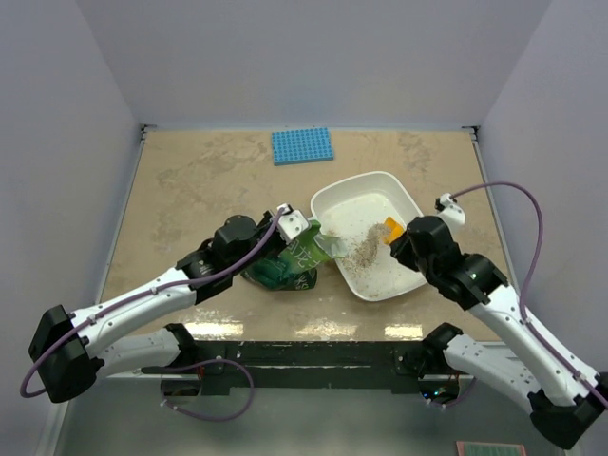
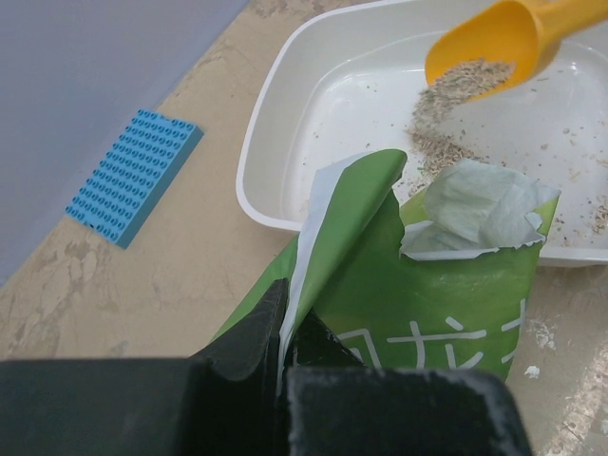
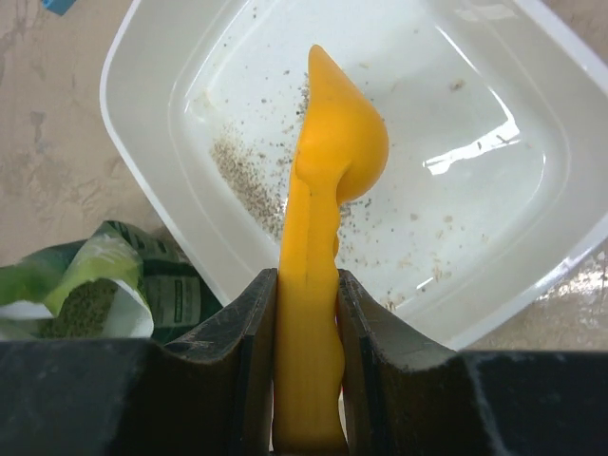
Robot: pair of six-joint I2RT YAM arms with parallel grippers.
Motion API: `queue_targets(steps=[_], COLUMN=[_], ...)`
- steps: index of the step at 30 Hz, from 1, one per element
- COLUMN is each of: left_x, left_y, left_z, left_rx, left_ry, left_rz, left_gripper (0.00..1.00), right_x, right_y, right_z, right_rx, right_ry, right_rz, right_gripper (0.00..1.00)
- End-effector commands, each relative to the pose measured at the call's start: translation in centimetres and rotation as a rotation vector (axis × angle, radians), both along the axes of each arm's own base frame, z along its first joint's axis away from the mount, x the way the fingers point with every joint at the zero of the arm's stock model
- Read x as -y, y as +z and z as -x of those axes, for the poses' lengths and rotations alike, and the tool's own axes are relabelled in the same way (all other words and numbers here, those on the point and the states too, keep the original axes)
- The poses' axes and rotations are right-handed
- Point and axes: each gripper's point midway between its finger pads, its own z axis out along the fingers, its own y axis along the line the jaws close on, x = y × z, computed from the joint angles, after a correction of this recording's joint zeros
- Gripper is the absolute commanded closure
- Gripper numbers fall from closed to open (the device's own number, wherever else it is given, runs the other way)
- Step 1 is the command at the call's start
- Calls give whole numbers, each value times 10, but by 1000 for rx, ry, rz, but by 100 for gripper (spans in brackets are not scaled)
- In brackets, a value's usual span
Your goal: Fill the litter box with clean litter
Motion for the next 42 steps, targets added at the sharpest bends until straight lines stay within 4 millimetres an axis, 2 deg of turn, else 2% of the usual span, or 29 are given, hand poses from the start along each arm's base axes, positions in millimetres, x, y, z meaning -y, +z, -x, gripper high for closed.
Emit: queue_targets(steps=[1, 2, 4, 5, 6, 8, 14, 18, 21, 22, 23, 24, 26, 30, 31, 32, 36, 42], left_x=[1, 0, -2, -2, -3, -6, -8, -9, -9, -10, -10, -11, -12, -13, -13, -13, -14, -14], left_y=[12, 11, 9, 8, 8, 6, 5, 5, 6, 7, 8, 9, 11, 13, 13, 13, 16, 17], left_z=[1, 1, 2, 2, 3, 3, 4, 4, 5, 5, 5, 6, 6, 6, 6, 7, 8, 9], left_rx=[34, 33, 38, 38, 39, 39, 43, 43, 47, 48, 50, 55, 60, 68, 70, 69, 77, 80], left_ry=[-5, -3, -1, -1, 0, 7, 15, 16, 15, 16, 16, 16, 17, 15, 14, 14, 13, 9], left_rz=[47, 48, 44, 44, 42, 40, 40, 41, 44, 47, 49, 49, 54, 57, 57, 56, 64, 65], left_gripper=[100, 100, 100, 100, 100, 100, 100, 100, 100, 100, 100, 100, 100, 100, 100, 100, 100, 100], right_x=[4, 5, 3, 1, -5, -6, 2, -2, -14, -20, -35, -44, -60, -69, -69, -70, -77, -80], right_y=[32, 25, 26, 16, 16, 14, 36, 54, 69, 75, 79, 92, 105, 145, 148, 158, 170, 160], right_z=[-36, -42, -49, -53, -54, -57, -69, -72, -69, -67, -61, -59, -45, -23, -17, -12, 14, 37], right_rx=[84, 59, 35, -7, -22, -59, -80, -53, -17, -6, -4, 22, 38, 103, 94, 115, 116, 72], right_ry=[-14, -4, 12, 33, 70, 115, 112, 126, 197, 235, 307, 347, 455, 548, 567, 582, 671, 737], right_rz=[156, 223, 275, 327, 326, 389, 514, 503, 443, 419, 358, 313, 233, 141, 132, 113, 34, -20], right_gripper=[100, 100, 100, 100, 100, 100, 100, 100, 100, 100, 100, 100, 100, 100, 100, 100, 100, 100])
